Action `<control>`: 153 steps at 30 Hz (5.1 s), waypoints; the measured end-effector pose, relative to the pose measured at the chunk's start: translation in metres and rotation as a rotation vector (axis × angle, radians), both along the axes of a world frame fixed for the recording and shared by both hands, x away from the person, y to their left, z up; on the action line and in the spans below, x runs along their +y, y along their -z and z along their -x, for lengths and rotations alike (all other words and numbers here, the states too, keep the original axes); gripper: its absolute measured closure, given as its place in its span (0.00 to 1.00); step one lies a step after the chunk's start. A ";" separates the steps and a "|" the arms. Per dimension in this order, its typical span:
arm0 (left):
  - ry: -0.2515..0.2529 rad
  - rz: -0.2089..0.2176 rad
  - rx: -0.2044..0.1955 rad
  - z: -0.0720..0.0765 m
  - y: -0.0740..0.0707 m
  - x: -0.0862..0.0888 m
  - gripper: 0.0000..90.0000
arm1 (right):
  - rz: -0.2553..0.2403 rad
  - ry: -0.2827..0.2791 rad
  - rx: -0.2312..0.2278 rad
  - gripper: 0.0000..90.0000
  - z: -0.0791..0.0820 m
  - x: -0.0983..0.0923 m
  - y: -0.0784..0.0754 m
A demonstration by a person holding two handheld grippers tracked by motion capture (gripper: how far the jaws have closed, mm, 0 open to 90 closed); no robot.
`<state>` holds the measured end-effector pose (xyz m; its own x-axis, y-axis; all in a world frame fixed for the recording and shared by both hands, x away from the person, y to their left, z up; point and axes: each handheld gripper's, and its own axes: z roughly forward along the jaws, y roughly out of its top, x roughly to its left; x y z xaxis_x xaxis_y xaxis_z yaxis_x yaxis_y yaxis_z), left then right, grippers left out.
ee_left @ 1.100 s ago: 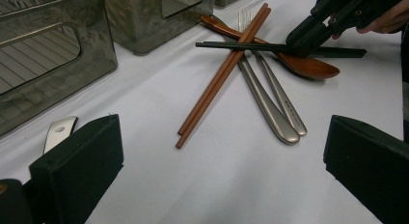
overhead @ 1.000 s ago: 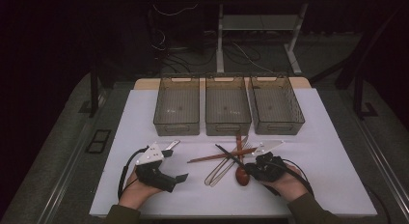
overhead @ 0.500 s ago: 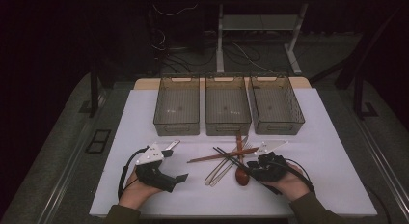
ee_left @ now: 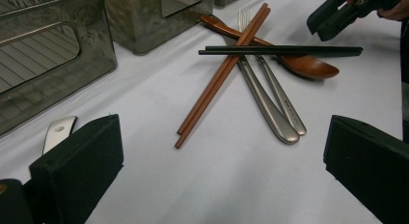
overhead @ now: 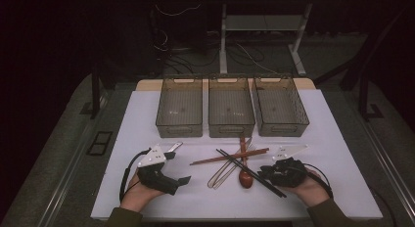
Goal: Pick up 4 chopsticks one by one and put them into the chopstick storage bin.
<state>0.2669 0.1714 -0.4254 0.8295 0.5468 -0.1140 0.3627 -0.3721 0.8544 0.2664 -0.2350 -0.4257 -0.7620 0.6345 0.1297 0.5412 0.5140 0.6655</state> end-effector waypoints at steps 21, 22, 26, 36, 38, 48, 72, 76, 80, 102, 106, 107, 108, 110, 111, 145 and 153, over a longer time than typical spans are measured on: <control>-0.001 0.004 0.004 0.000 0.000 -0.001 0.00 | 0.031 -0.045 0.018 0.86 0.004 -0.003 0.008; -0.001 0.003 0.002 0.000 0.000 -0.001 0.00 | 0.033 -0.046 0.018 0.87 0.004 -0.003 0.008; -0.001 0.003 0.003 0.000 0.000 -0.001 0.00 | 0.045 -0.042 0.012 0.87 0.004 -0.004 0.008; 0.000 0.003 0.002 0.000 0.000 0.000 0.00 | 0.063 -0.037 0.010 0.89 0.001 -0.007 0.012; -0.002 0.004 0.003 0.000 0.000 -0.001 0.00 | 0.067 -0.036 0.015 0.89 0.001 -0.007 0.012; 0.000 0.002 0.003 0.000 0.001 -0.001 0.00 | 0.092 -0.061 0.012 0.92 0.001 -0.006 0.015; 0.006 -0.007 0.005 -0.001 0.002 -0.001 0.00 | 0.100 -0.091 0.001 0.94 0.000 -0.007 0.015; 0.003 -0.002 0.003 -0.001 0.002 -0.001 0.00 | 0.069 -0.088 0.000 0.94 -0.002 -0.010 0.013; 0.004 -0.001 0.006 -0.001 0.002 -0.001 0.00 | 0.036 -0.080 -0.006 0.94 -0.003 -0.015 0.010; 0.006 -0.005 0.008 -0.002 0.008 0.000 0.00 | -0.066 -0.069 -0.057 0.94 -0.015 -0.015 -0.011; 0.006 -0.009 0.003 -0.002 0.007 0.001 0.00 | -0.085 -0.073 -0.062 0.94 -0.020 -0.010 -0.014; 0.004 -0.008 0.006 -0.002 0.007 0.001 0.00 | -0.090 -0.074 -0.062 0.94 -0.021 -0.009 -0.015; 0.005 -0.007 0.003 -0.002 0.008 0.000 0.00 | -0.097 -0.073 -0.065 0.94 -0.023 -0.008 -0.016; 0.008 -0.004 0.011 -0.002 0.008 -0.001 0.00 | -0.107 -0.068 -0.070 0.94 -0.025 -0.006 -0.018; 0.009 -0.008 0.013 -0.002 0.008 -0.001 0.00 | -0.111 -0.067 -0.072 0.94 -0.027 -0.005 -0.019; 0.020 0.012 0.014 -0.001 0.007 -0.004 0.00 | -0.187 -0.076 -0.102 0.94 -0.058 0.033 -0.036; 0.023 0.013 0.010 0.000 0.007 -0.004 0.00 | -0.176 -0.074 -0.100 0.94 -0.063 0.039 -0.038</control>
